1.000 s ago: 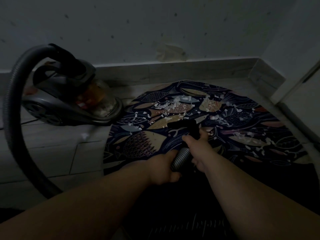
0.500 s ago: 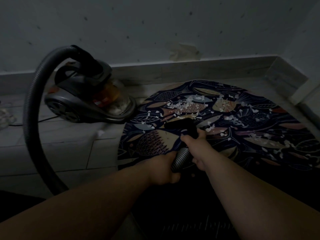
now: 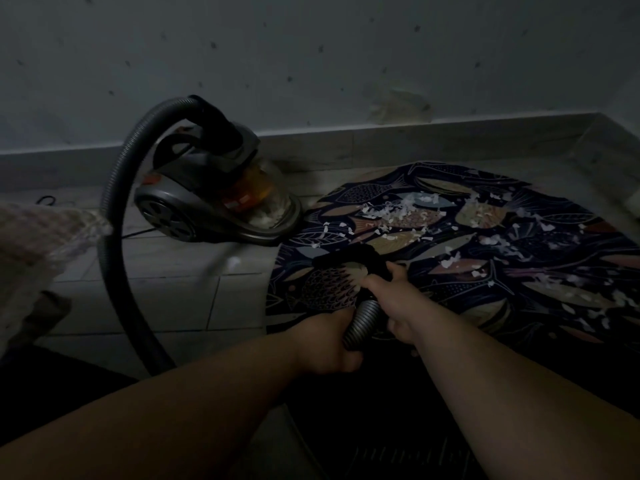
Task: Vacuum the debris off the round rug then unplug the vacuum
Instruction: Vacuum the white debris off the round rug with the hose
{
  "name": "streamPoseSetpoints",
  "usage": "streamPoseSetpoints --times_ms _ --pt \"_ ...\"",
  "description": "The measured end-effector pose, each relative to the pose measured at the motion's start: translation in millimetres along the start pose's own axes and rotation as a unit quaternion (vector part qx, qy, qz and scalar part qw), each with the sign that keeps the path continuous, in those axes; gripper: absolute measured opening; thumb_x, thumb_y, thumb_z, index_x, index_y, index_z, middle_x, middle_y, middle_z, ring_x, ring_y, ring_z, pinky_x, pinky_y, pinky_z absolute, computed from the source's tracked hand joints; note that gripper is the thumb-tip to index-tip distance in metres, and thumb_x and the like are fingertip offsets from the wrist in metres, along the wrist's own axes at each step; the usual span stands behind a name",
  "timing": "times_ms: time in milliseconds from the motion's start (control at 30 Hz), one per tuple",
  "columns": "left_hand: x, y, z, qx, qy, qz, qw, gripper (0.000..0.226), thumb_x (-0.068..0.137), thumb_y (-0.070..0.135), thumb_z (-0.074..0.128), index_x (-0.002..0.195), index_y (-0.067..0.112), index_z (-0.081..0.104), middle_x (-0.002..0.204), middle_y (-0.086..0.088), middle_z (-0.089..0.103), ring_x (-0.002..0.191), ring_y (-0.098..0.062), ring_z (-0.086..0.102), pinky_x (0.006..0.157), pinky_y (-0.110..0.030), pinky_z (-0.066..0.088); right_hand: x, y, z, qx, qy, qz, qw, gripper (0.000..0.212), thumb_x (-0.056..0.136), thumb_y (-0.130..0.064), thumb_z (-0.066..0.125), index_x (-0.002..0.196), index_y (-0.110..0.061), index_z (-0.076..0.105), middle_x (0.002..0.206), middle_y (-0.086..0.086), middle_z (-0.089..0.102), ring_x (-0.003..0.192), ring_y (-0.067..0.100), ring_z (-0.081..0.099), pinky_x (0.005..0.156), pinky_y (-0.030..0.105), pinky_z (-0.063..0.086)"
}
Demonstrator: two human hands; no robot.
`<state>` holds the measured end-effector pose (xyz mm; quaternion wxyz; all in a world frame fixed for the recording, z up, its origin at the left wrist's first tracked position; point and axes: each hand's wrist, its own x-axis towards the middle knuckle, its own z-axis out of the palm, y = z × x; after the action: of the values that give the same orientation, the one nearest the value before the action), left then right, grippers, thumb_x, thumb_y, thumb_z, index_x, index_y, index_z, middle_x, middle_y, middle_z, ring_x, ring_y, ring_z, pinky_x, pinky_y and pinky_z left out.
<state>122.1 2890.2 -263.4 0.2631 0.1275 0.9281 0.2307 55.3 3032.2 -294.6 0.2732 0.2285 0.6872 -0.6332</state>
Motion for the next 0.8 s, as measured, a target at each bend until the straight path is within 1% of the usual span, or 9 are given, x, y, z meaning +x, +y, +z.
streamPoseSetpoints --times_ms 167,300,367,467,500,567,633,733,800 --pt "0.3 0.1 0.3 0.003 -0.007 -0.001 1.0 0.061 0.083 0.031 0.065 0.135 0.014 0.038 0.125 -0.01 0.058 0.112 -0.024 0.057 0.087 -0.021 0.041 -3.7 4.2 1.4 -0.007 0.022 -0.009 1.0 0.079 0.09 -0.03 0.063 0.152 -0.036 0.015 0.138 0.011 0.049 0.106 0.031 0.058 0.079 0.039 0.054" --pt "2.0 3.4 0.8 -0.005 -0.004 0.0 1.0 0.062 0.085 0.029 0.064 0.138 0.015 0.036 0.127 -0.008 0.056 0.114 -0.022 0.055 0.078 -0.013 0.033 -7.6 3.0 -0.5 -0.013 0.066 -0.028 0.997 0.078 0.091 -0.032 0.059 0.152 -0.036 0.012 0.138 0.012 0.048 0.106 0.031 0.056 0.088 0.045 0.053" --pt "3.6 5.8 1.3 -0.005 -0.003 0.0 1.0 0.059 0.085 0.028 0.064 0.136 0.014 0.038 0.126 -0.008 0.056 0.113 -0.021 0.055 0.077 -0.013 0.033 -11.2 2.0 -3.7 -0.008 0.086 -0.033 0.996 0.077 0.093 -0.031 0.058 0.153 -0.035 0.01 0.138 0.013 0.047 0.1 0.031 0.055 0.085 0.043 0.052" --pt "2.3 8.8 3.5 -0.001 -0.018 -0.001 1.0 0.058 0.085 0.029 0.063 0.134 0.012 0.038 0.123 -0.01 0.057 0.11 -0.022 0.056 0.079 -0.017 0.038 -14.6 6.9 -7.8 -0.009 0.086 -0.033 0.996 0.075 0.094 -0.031 0.058 0.152 -0.033 0.011 0.132 0.011 0.049 0.09 0.025 0.055 0.074 0.036 0.049" --pt "1.9 9.4 4.1 0.003 -0.022 -0.001 1.0 0.058 0.085 0.03 0.064 0.134 0.012 0.038 0.123 -0.01 0.057 0.11 -0.023 0.056 0.082 -0.02 0.04 -17.2 8.1 -8.2 -0.009 0.081 -0.034 0.996 0.075 0.093 -0.031 0.058 0.152 -0.034 0.012 0.13 0.009 0.05 0.09 0.024 0.055 0.074 0.036 0.05" --pt "0.5 12.1 5.0 0.013 -0.026 0.001 1.0 0.057 0.084 0.03 0.064 0.133 0.012 0.039 0.123 -0.011 0.057 0.11 -0.024 0.056 0.087 -0.023 0.042 -19.2 10.1 -10.0 0.001 0.081 -0.028 0.996 0.077 0.091 -0.032 0.06 0.152 -0.035 0.013 0.13 0.01 0.052 0.098 0.029 0.058 0.085 0.044 0.054" --pt "1.1 15.2 5.7 0.02 -0.032 0.006 0.999 0.058 0.084 0.03 0.064 0.132 0.012 0.039 0.122 -0.01 0.057 0.11 -0.024 0.056 0.089 -0.024 0.043 -20.8 10.7 -13.1 0.005 0.084 -0.026 0.996 0.078 0.09 -0.03 0.061 0.152 -0.034 0.014 0.128 0.01 0.053 0.102 0.03 0.058 0.093 0.049 0.053" --pt "4.7 18.8 9.0 0.025 -0.042 0.015 0.999 0.061 0.081 0.034 0.065 0.132 0.015 0.039 0.123 -0.009 0.057 0.11 -0.024 0.056 0.095 -0.033 0.047 -24.7 10.8 -22.0 0.0 0.091 -0.014 0.996 0.075 0.092 -0.032 0.059 0.152 -0.034 0.014 0.129 0.009 0.05 0.098 0.029 0.055 0.09 0.047 0.052" --pt "7.8 24.2 10.8 0.038 -0.037 0.032 0.998 0.062 0.078 0.038 0.066 0.13 0.017 0.04 0.122 -0.008 0.058 0.109 -0.023 0.056 0.096 -0.034 0.047 -27.5 10.5 -30.4 -0.003 0.098 -0.01 0.995 0.074 0.094 -0.031 0.058 0.152 -0.034 0.012 0.13 0.009 0.049 0.094 0.027 0.053 0.083 0.041 0.051"
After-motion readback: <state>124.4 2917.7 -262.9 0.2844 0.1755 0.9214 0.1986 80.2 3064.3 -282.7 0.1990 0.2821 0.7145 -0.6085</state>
